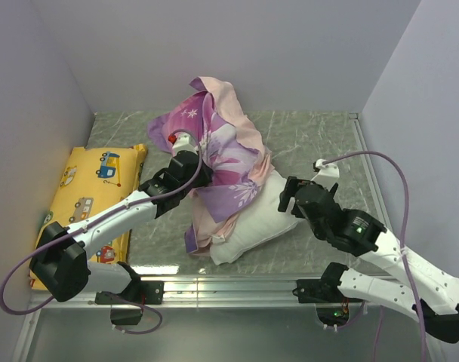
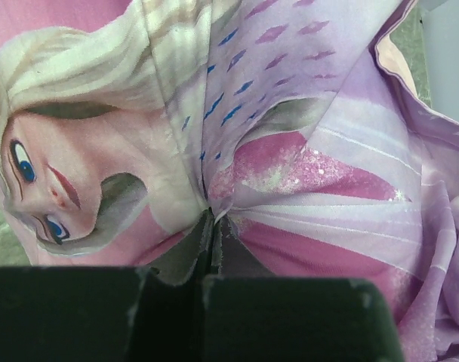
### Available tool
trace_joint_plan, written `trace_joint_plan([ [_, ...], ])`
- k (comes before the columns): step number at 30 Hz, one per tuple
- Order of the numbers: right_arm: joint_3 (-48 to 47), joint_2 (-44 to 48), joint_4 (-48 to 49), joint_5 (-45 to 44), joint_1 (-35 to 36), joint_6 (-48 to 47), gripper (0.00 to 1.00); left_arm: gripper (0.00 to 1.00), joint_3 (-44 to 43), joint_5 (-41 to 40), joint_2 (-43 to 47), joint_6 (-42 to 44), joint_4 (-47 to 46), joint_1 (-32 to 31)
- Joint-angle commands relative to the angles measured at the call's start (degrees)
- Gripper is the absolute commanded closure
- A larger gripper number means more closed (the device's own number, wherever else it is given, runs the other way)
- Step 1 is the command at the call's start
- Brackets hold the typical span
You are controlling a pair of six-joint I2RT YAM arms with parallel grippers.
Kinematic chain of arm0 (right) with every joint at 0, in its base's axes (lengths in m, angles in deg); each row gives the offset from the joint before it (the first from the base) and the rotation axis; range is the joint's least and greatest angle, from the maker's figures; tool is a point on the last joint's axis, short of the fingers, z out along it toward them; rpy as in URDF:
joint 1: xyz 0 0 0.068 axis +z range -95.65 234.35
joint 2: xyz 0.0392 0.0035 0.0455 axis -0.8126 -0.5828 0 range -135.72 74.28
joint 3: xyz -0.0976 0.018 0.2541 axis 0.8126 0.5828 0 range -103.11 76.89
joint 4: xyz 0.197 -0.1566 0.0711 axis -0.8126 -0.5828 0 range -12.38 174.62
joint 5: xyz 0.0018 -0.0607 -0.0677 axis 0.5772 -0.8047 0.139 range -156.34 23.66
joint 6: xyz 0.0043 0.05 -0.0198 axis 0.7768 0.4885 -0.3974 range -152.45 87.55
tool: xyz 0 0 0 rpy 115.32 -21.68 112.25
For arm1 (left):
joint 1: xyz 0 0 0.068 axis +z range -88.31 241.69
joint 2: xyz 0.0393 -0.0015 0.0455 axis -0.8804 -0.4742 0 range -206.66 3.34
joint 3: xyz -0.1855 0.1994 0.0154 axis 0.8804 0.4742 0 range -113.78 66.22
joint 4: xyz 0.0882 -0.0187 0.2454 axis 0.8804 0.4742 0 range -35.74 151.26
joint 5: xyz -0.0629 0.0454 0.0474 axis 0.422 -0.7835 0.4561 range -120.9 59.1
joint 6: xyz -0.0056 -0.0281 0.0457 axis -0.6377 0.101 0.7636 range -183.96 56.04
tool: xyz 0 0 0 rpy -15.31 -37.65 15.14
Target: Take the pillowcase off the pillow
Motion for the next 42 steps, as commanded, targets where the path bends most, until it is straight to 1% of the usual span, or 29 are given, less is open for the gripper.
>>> trace_joint_plan([
  [1, -3.3, 2.1, 1.0, 2.4, 0.8, -3.5, 0.1, 0.99, 0.1, 1.1, 0.3, -0.4, 1.4, -0.1],
  [2, -2.5, 2.3, 2.5, 5.4, 1.4, -4.5, 0.1, 0.99, -0.1, 1.1, 0.3, -0.4, 1.5, -0.2],
  [4, -1.5, 0.9, 4.8, 8.3, 2.9, -4.4, 0.1, 1.0, -0.6, 1.1, 0.3, -0.4, 1.7, -0.2],
  [5, -0.1, 0.1, 5.2, 9.2, 5.3, -3.7, 0.1, 0.99, -0.7, 1.1, 0.2, -0.2, 1.8, -0.1],
  [8, 3.3, -3.4, 7.8, 9.3, 10.3, -1.4, 0.1, 0.99, -1.5, 0.9, -0.1, 0.1, 2.3, -0.1],
  [12, 5.9, -9.1, 13.2, 8.7, 13.8, 0.3, 0.09, 1.0, -2.2, 1.2, -0.4, 0.3, 2.5, -0.1],
  [15, 6.8, -14.5, 15.0, 6.5, 13.8, 0.8, 0.04, 0.99, -3.1, 1.5, -0.7, 0.7, 3.2, -0.1],
  [16, 6.7, -16.9, 14.4, 5.2, 13.8, 1.2, 0.04, 1.0, -4.0, 0.5, -0.8, 0.9, 3.5, -0.1],
  [17, 6.7, -17.7, 13.9, 4.4, 13.5, 2.0, 0.07, 0.99, -4.7, -0.1, -0.7, 1.4, 4.9, 0.1],
  [18, 6.9, -18.0, 12.9, 3.7, 12.5, 2.2, 0.14, 1.0, -5.5, -0.6, -0.7, 2.7, 5.6, 0.3],
  [19, 6.9, -17.8, 12.4, 3.8, 12.0, 2.2, 0.27, 0.99, -7.1, -0.8, -0.6, 3.3, 6.2, 1.9],
  [20, 7.0, -17.1, 11.5, 3.5, 11.6, 2.5, 0.72, 0.99, -7.9, 0.4, -0.3, 3.8, 6.7, 3.3],
  [21, 7.0, -16.0, 9.3, 2.8, 11.0, 2.8, 0.86, 1.0, -8.4, 2.1, -0.1, 4.3, 6.6, 5.2],
  [22, 6.5, -13.3, 8.1, 2.4, 9.8, 2.8, 0.94, 0.99, -8.9, 4.2, 0.3, 4.4, 6.2, 10.0],
  [23, 6.1, -11.6, 6.8, 2.2, 9.0, 2.7, 1.0, 1.0, -9.2, 8.1, 0.3, 4.4, 5.8, 12.5],
  [24, 5.5, -10.0, 3.9, 2.0, 8.6, 2.7, 1.0, 0.99, -9.7, 9.2, 0.2, 4.5, 5.8, 14.7],
  [25, 4.2, -6.4, 2.2, 0.7, 7.6, 2.7, 1.0, 0.99, -11.0, 9.7, 0.0, 5.0, 6.1, 18.5],
  [27, 2.6, -3.0, -2.7, -0.4, 5.8, 2.9, 1.0, 1.0, -13.0, 10.3, -1.0, 5.7, 7.9, 22.3],
  [28, 1.4, 0.2, -3.7, -0.4, 4.4, 2.5, 1.0, 0.99, -14.5, 11.0, -1.3, 5.7, 8.6, 26.5],
  [30, 0.5, 4.4, -5.5, 0.8, -0.3, 0.8, 1.0, 0.99, -14.8, 13.7, -1.0, 4.4, 8.0, 30.8],
  [31, 0.0, 5.6, -5.5, 1.7, -1.7, 0.1, 1.0, 1.0, -15.1, 14.5, -1.0, 3.8, 7.9, 34.1],
  [32, 0.0, 6.6, -5.2, 3.6, -4.1, -1.4, 1.0, 1.0, -15.3, 15.4, -1.0, 3.4, 7.9, 35.3],
  [35, 0.2, 7.4, -5.7, 2.8, -5.8, -2.0, 1.0, 1.0, -17.1, 14.9, -1.4, 4.0, 9.4, 35.9],
  [37, 1.3, 6.2, -4.1, 2.9, -7.7, -3.7, 1.0, 0.99, -15.2, 17.1, -0.6, 3.6, 7.6, 35.6],
  [38, 1.9, 5.6, -2.8, 4.1, -9.1, -4.7, 0.98, 1.0, -14.0, 18.1, -0.1, 3.3, 6.6, 34.9],
  [39, 2.4, 4.8, 0.2, 6.8, -10.0, -5.6, 0.94, 0.99, -11.4, 18.1, 0.4, 3.1, 5.8, 33.8],
  [40, 2.9, 2.6, 1.2, 7.8, -10.8, -6.9, 0.84, 0.99, -10.5, 15.9, 1.1, 3.4, 5.4, 30.4],
  [42, 2.1, -1.2, 2.7, 10.1, -11.8, -7.9, 0.72, 0.99, -8.3, 13.3, 1.2, 3.9, 5.7, 26.2],
])
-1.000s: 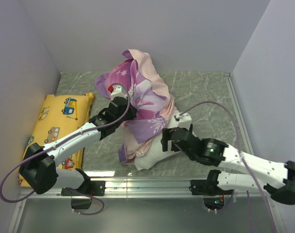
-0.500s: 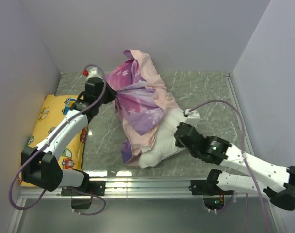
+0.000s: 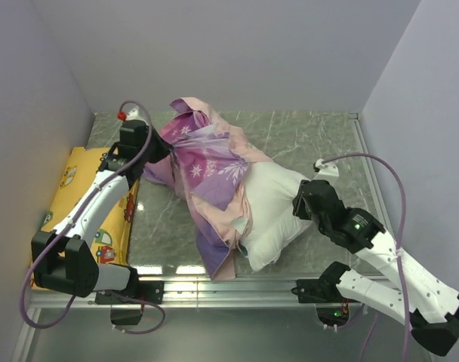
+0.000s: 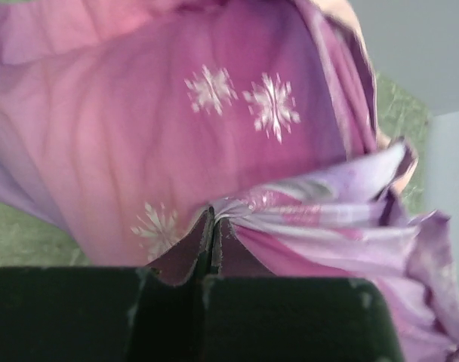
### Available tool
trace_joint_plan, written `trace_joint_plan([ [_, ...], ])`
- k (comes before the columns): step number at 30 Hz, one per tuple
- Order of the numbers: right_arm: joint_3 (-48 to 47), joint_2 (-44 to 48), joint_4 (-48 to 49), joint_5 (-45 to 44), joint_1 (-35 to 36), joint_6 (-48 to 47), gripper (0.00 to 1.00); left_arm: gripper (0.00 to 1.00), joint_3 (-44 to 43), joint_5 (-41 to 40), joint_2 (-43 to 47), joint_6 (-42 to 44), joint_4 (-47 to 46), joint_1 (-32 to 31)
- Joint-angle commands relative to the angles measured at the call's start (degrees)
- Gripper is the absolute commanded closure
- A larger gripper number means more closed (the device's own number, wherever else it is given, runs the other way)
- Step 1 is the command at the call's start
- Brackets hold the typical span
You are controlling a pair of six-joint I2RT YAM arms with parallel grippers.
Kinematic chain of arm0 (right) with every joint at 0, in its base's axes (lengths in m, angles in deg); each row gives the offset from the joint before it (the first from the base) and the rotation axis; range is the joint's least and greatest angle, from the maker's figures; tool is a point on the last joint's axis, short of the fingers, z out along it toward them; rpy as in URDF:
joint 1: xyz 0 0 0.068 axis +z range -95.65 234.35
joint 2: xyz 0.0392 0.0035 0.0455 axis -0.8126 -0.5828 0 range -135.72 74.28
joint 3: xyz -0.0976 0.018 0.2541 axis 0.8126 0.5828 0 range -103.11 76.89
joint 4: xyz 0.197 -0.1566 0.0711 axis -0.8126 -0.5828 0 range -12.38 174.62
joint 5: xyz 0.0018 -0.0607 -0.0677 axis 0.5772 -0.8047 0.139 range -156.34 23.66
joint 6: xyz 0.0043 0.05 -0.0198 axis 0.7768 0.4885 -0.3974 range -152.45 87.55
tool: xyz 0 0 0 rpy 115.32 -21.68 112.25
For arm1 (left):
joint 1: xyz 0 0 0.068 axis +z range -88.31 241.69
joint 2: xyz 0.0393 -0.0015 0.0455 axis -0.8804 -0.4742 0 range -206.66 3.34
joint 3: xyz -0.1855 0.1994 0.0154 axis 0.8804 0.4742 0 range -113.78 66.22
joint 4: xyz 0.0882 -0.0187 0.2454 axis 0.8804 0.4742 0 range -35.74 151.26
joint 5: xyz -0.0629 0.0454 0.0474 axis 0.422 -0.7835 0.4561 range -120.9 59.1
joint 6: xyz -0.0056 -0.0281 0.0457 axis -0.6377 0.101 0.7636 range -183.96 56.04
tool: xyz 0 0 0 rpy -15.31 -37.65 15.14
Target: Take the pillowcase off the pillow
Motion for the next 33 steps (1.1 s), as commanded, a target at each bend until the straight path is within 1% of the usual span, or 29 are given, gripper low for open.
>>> trace_joint_plan([
  [1, -2.1, -4.6, 2.9, -1.3, -2.4, -4.5, 0.61, 0.99, 3.2, -7.5, 2.5, 1.4, -5.1, -7.2],
  [2, -2.8, -5.2, 3.0, -1.0, -2.3, -4.8, 0.59, 0.97, 4.0, -8.0, 2.3, 1.3, -5.3, -8.4],
  [3, -3.3, -5.7, 3.5, -0.7, -2.4, -5.2, 0.57, 0.91, 5.1, -7.6, 2.1, 1.3, -5.6, -9.3],
  [4, -4.2, -5.9, 3.8, -0.2, -2.3, -5.9, 0.57, 0.72, 5.5, -7.7, 2.3, 1.3, -5.4, -10.9],
  [6, -4.6, -6.5, 3.6, -0.4, -2.3, -6.2, 0.58, 0.5, 7.0, -8.6, 3.9, 1.7, -5.9, -12.6],
  [7, -5.0, -6.7, 3.4, -0.6, -2.4, -6.4, 0.58, 0.34, 7.4, -9.4, 6.4, 1.9, -5.9, -14.1],
  [8, -5.0, -7.0, 3.1, -0.7, -2.3, -6.6, 0.58, 0.3, 7.8, -9.8, 7.7, 2.1, -5.8, -14.9],
  [10, -4.6, -7.4, 3.1, -0.6, -2.5, -6.5, 0.58, 0.24, 7.8, -10.4, 10.5, 2.9, -4.3, -17.6],
  [12, -4.2, -7.3, 3.7, -0.5, -2.4, -6.5, 0.58, 0.22, 7.5, -11.9, 13.8, 3.5, -2.9, -20.1],
  [13, -3.9, -7.3, 3.8, -0.6, -2.3, -6.7, 0.6, 0.22, 7.5, -12.5, 15.6, 3.6, -1.1, -23.3],
  [15, -4.0, -7.5, 3.7, -0.7, -2.4, -6.5, 0.65, 0.21, 9.2, -13.8, 16.9, 3.2, -0.6, -27.2],
  [16, -4.2, -7.8, 3.7, -0.7, -2.3, -6.7, 0.66, 0.2, 9.9, -15.7, 17.3, 2.8, -0.3, -31.2],
  [17, -4.3, -7.8, 3.7, -0.9, -2.3, -6.7, 0.66, 0.2, 10.7, -16.8, 17.6, 2.4, -0.1, -33.3],
  [18, -4.4, -8.0, 3.6, -0.9, -2.3, -6.7, 0.66, 0.2, 11.7, -18.2, 17.4, 1.2, 0.3, -35.2],
  [19, -4.6, -8.1, 3.7, -0.8, -2.3, -6.7, 0.66, 0.18, 12.1, -20.7, 16.6, 0.5, 0.6, -39.0],
  [20, -4.7, -8.1, 3.6, -0.7, -2.4, -6.6, 0.66, 0.1, 12.4, -21.3, 16.1, -0.1, -0.4, -40.8],
  [21, -4.8, -8.2, 3.7, -0.6, -2.3, -6.7, 0.66, 0.1, 12.9, -21.9, 15.5, -0.9, -1.1, -44.3],
  [24, -4.9, -8.5, 3.7, -0.5, -2.3, -6.6, 0.66, 0.09, 12.0, -24.9, 11.3, -1.6, -3.0, -48.6],
  [25, -4.7, -8.5, 3.6, -0.5, -2.4, -6.5, 0.66, 0.03, 11.4, -26.0, 8.6, -1.9, -3.0, -50.7],
  [27, -4.5, -8.4, 3.4, -0.6, -2.4, -6.4, 0.66, 0.03, 9.5, -29.0, 6.2, -2.2, -2.1, -52.7],
  [28, -4.2, -8.2, 3.3, -1.1, -2.4, -6.4, 0.66, 0.09, 9.1, -30.4, 4.1, -2.8, -1.2, -52.8],
  [29, -4.1, -8.1, 3.3, -1.3, -2.3, -6.4, 0.67, 0.15, 8.5, -33.9, 3.3, -3.8, 0.5, -52.8],
  [30, -3.9, -7.6, 2.9, -1.7, -2.3, -6.4, 0.68, 0.24, 7.3, -36.8, 2.7, -5.7, 2.4, -52.8],
  [31, -4.0, -7.4, 2.5, -2.1, -2.3, -6.5, 0.74, 0.45, 6.8, -39.2, 2.3, -6.5, 6.1, -52.6],
  [33, -4.0, -6.6, 1.9, -3.0, -2.9, -6.9, 0.8, 0.62, 6.4, -43.3, 2.9, -7.7, 8.6, -51.1],
])
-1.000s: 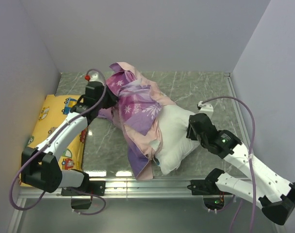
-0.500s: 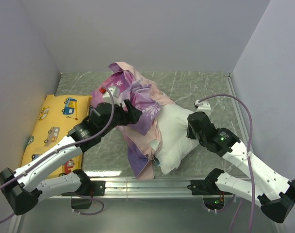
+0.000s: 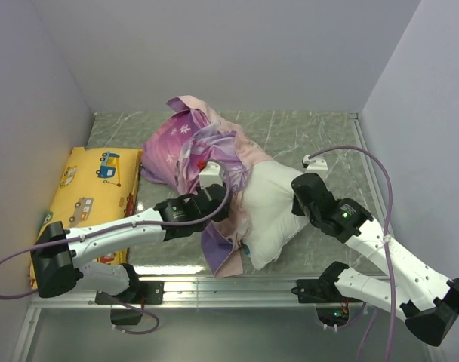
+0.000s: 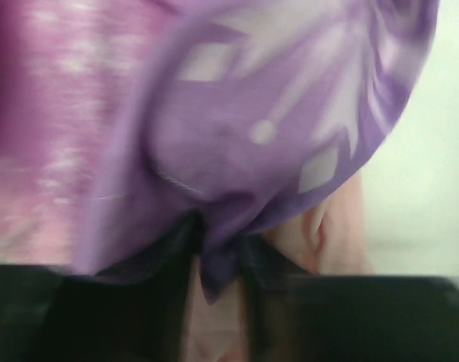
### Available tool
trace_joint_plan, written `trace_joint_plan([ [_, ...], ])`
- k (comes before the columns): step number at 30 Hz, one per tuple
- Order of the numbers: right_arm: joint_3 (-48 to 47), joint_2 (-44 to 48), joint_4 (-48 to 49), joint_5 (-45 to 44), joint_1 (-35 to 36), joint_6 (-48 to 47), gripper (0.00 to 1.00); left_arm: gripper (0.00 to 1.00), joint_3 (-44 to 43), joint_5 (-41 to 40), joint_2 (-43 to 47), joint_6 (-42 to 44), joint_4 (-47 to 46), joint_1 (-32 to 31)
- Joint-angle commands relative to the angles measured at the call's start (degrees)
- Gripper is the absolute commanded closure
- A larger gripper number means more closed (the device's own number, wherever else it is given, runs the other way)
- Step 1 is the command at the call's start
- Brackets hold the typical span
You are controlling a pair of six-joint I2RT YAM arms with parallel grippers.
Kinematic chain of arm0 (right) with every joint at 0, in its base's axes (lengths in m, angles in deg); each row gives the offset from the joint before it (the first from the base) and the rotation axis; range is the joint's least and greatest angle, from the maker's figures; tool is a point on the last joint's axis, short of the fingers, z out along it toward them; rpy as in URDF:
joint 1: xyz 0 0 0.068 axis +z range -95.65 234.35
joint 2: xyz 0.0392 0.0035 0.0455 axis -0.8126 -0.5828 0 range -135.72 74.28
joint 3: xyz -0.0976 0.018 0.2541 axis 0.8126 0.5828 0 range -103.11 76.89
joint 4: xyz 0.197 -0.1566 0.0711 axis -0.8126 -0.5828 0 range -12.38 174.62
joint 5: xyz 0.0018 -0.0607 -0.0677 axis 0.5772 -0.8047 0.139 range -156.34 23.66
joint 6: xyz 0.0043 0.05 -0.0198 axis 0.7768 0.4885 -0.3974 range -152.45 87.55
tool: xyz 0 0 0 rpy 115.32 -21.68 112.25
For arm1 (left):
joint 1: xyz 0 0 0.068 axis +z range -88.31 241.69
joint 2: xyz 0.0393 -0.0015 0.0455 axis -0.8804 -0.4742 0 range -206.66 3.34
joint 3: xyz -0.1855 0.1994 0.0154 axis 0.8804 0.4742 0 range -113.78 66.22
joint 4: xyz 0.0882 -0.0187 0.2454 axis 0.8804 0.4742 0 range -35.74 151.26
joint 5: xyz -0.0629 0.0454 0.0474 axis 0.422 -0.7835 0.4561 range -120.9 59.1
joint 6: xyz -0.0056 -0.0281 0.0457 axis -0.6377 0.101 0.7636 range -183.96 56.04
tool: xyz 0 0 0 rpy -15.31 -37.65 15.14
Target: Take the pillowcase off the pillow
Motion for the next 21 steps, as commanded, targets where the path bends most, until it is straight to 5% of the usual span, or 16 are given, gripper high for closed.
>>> trace_joint_plan([
  [1, -2.4, 1.9, 1.5, -3.3, -1.2, -0.4, 0.85, 0.75, -2.8, -10.6, 2.0, -3.5, 7.6, 4.5],
  [9, -3.8, 3.0, 0.7, -0.9, -11.8, -3.7, 0.94, 0.98, 2.8, -7.1, 11.9, 1.1, 4.5, 28.0],
  [12, -4.6, 2.4, 0.9, 0.2, -14.1, -3.5, 0.95, 0.99, 4.9, -3.0, 11.6, 1.2, 1.5, 33.8],
  [15, -5.7, 1.4, 2.1, 3.6, -15.5, -4.7, 0.84, 0.99, 5.7, 5.7, 9.2, 2.8, -3.9, 35.4],
  [18, -8.4, 0.7, 2.2, 8.1, -15.4, -6.5, 0.6, 1.0, 5.0, 3.4, 5.3, 2.7, -4.7, 28.2],
  [19, -9.2, 0.8, 2.0, 8.5, -15.2, -6.9, 0.45, 0.99, 4.7, 3.3, 3.4, 2.8, -4.9, 27.2],
  [21, -11.4, 1.5, 1.4, 7.1, -14.9, -6.9, 0.34, 1.0, 4.6, 3.8, 1.9, 2.4, -5.4, 25.1],
])
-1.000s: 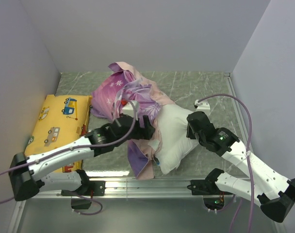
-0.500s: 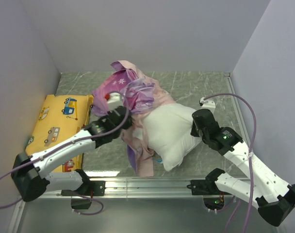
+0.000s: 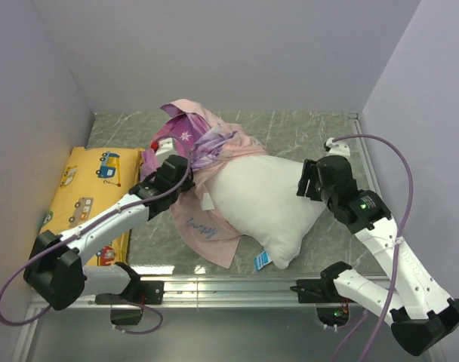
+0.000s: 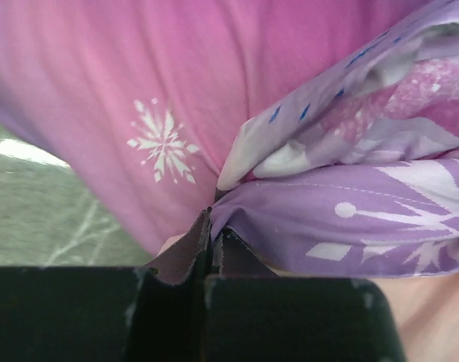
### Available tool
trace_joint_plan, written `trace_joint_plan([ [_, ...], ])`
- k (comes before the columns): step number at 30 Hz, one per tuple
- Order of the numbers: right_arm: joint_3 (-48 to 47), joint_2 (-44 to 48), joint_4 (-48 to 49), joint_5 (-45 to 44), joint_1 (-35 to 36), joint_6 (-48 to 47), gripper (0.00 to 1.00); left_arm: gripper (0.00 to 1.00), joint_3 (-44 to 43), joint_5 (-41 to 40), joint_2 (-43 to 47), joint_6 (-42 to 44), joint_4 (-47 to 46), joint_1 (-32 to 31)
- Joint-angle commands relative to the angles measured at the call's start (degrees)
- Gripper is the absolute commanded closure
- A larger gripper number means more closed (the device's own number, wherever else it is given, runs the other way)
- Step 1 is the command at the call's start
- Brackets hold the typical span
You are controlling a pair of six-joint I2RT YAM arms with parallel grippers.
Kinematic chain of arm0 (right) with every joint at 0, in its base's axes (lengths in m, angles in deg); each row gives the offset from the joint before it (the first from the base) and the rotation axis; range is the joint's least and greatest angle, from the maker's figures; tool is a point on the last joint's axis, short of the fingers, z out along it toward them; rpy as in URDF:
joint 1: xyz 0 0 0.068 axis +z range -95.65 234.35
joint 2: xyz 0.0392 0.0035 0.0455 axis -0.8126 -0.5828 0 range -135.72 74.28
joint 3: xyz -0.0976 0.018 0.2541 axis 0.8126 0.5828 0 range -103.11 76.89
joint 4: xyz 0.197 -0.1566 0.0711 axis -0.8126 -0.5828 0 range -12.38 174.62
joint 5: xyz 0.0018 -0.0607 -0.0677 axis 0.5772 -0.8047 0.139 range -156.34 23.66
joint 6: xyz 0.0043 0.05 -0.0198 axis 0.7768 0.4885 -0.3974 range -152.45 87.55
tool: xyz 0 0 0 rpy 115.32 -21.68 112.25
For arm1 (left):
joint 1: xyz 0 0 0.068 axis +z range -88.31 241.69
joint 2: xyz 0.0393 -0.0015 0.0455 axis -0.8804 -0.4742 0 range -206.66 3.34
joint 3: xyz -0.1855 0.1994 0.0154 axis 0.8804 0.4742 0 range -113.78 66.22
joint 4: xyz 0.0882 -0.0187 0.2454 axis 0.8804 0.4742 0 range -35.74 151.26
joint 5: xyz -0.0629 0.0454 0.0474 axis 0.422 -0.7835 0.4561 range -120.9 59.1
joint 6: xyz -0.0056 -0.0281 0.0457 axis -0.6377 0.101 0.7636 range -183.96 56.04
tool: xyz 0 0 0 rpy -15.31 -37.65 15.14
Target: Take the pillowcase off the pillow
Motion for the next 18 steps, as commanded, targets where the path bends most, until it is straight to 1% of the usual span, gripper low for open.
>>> trace_joint_plan([
  [1, -6.5, 1.5, 1.2, -2.1, -0.2, -1.9, 0.27, 0.99, -0.5, 0.6, -3.0, 1.2, -2.7, -3.9],
  [3, -9.2, 2.1, 1.1, -4.2, -0.2, -2.1, 0.24, 1.0, -0.6, 0.7, -3.5, 0.8, -3.3, -5.5],
  [4, -10.1, 2.1, 1.4, -3.6, -0.2, -2.7, 0.2, 0.99, -0.6, 0.8, -4.0, 0.7, -3.6, -6.0],
  [6, -12.3, 1.5, 2.9, 1.1, 1.3, -3.5, 0.18, 1.0, -1.2, 0.9, -4.3, 0.8, -3.8, -7.3],
  [7, -12.6, 1.0, 3.3, 1.0, 3.0, -3.5, 0.17, 0.99, -1.4, 0.9, -4.8, 0.8, -3.7, -7.9],
  [8, -12.9, -0.6, 3.7, -0.2, 5.5, -3.3, 0.16, 0.99, -2.0, 0.8, -5.0, 0.8, -3.6, -8.3],
  [9, -13.0, -1.8, 4.1, -6.1, 13.5, -3.1, 0.15, 1.0, -2.2, 0.7, -5.0, 0.8, -3.5, -9.3],
  [10, -13.0, -3.2, 4.4, -8.1, 16.7, -2.9, 0.13, 0.99, -2.5, 0.4, -5.3, 0.9, -3.4, -9.8],
  [12, -12.4, -8.4, 5.8, -10.8, 23.6, -2.6, 0.13, 1.0, -3.2, -0.3, -5.6, 0.7, -3.2, -11.4],
  [14, -12.1, -13.4, 6.8, -12.5, 26.2, -1.8, 0.11, 0.99, -3.7, -1.6, -6.0, 0.5, -2.8, -12.3],
  [15, -11.0, -14.8, 8.8, -12.7, 27.8, -1.6, 0.1, 1.0, -3.8, -1.8, -5.9, 0.2, -2.4, -12.7],
  [18, -8.6, -20.7, 11.4, -14.4, 29.3, -0.7, 0.07, 1.0, -3.0, -2.6, -5.0, -0.6, -2.1, -12.6],
])
